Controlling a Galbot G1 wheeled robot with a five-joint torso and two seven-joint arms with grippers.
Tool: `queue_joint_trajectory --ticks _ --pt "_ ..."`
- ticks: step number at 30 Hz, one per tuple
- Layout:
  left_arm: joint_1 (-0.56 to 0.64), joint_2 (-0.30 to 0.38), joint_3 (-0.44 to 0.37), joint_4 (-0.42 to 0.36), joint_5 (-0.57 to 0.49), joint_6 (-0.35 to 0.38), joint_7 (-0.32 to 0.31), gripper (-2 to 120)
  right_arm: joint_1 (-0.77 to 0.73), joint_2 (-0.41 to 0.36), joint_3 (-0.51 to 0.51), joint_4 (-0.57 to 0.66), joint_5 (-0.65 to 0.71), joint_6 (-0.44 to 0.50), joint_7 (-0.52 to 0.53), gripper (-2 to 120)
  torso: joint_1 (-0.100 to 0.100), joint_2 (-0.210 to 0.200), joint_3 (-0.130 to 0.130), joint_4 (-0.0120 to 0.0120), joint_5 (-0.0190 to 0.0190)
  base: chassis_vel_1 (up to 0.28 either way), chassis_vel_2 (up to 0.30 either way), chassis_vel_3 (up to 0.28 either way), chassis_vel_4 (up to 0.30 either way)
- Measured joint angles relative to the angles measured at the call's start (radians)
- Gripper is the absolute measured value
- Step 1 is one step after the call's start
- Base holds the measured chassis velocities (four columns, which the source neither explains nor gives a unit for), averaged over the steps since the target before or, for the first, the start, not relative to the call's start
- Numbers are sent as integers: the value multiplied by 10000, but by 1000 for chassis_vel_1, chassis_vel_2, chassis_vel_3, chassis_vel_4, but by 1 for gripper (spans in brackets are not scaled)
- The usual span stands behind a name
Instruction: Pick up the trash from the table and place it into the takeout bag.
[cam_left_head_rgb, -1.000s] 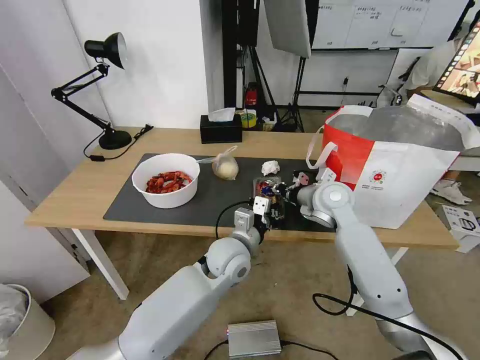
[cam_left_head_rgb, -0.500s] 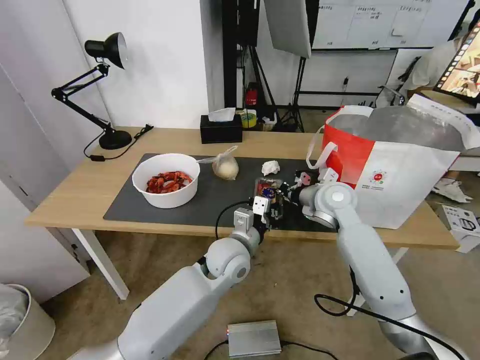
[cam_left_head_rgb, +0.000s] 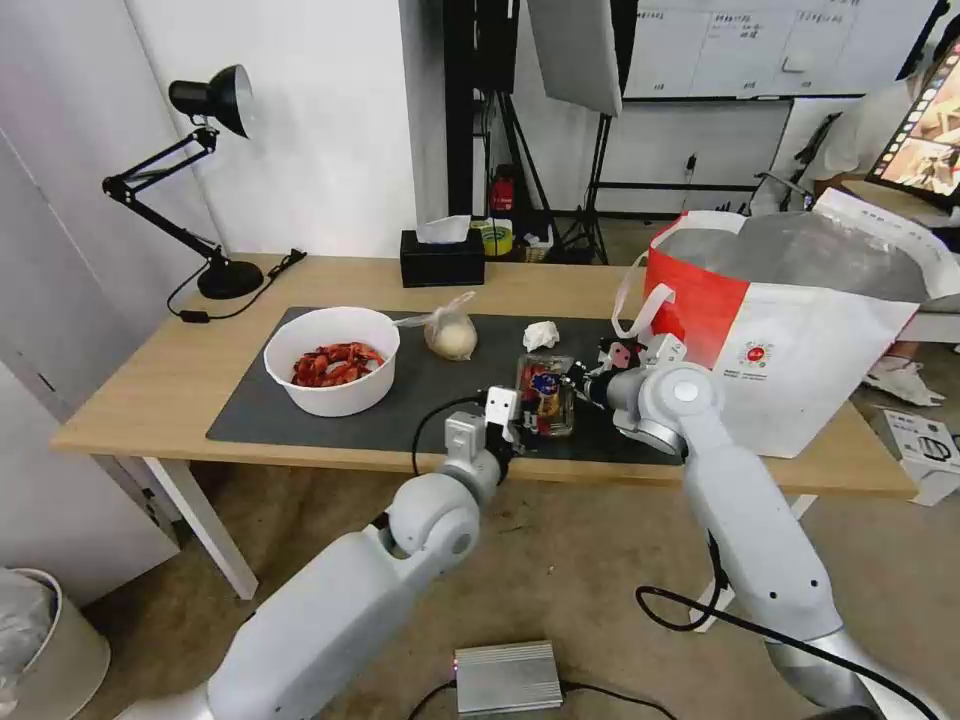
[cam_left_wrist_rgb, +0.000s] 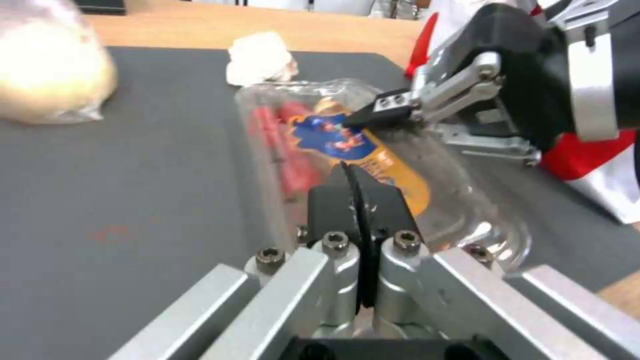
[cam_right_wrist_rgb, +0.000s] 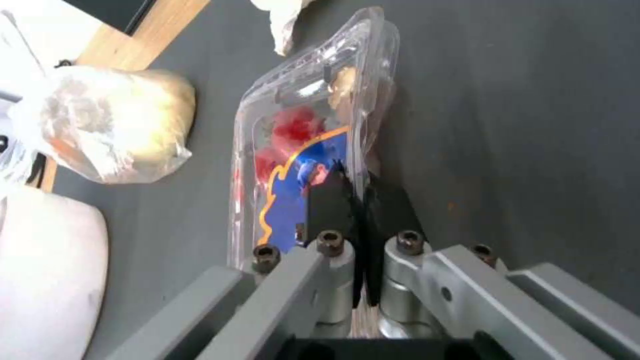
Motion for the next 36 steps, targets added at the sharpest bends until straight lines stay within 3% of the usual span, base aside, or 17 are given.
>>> queue_joint_trajectory --ticks 9,22,25,28,36 --pt "691 418 -567 -468 65 -68 181 0 12 32 28 -38 -1 7 -6 0 -1 0 0 0 1 0 0 0 0" --pt "2006 1062 -1988 -1288 -143 -36 480 1 -73 106 240 177 12 17 -66 0 -1 0 0 3 1 0 0 0 0" --pt "2187 1109 -2189 -1417 -148 -11 528 7 -84 108 278 243 43 18 -103 0 -1 0 0 3 1 0 0 0 0" --pt "2567 1097 -2453 -1626 -1 -11 571 25 -115 53 387 492 92 51 -348 0 0 0 0 1 0 0 0 0 0" --pt "2988 984 -2821 -1832 292 -24 755 51 -167 -53 459 944 46 329 -509 0 -1 0 0 2 2 0 0 0 0"
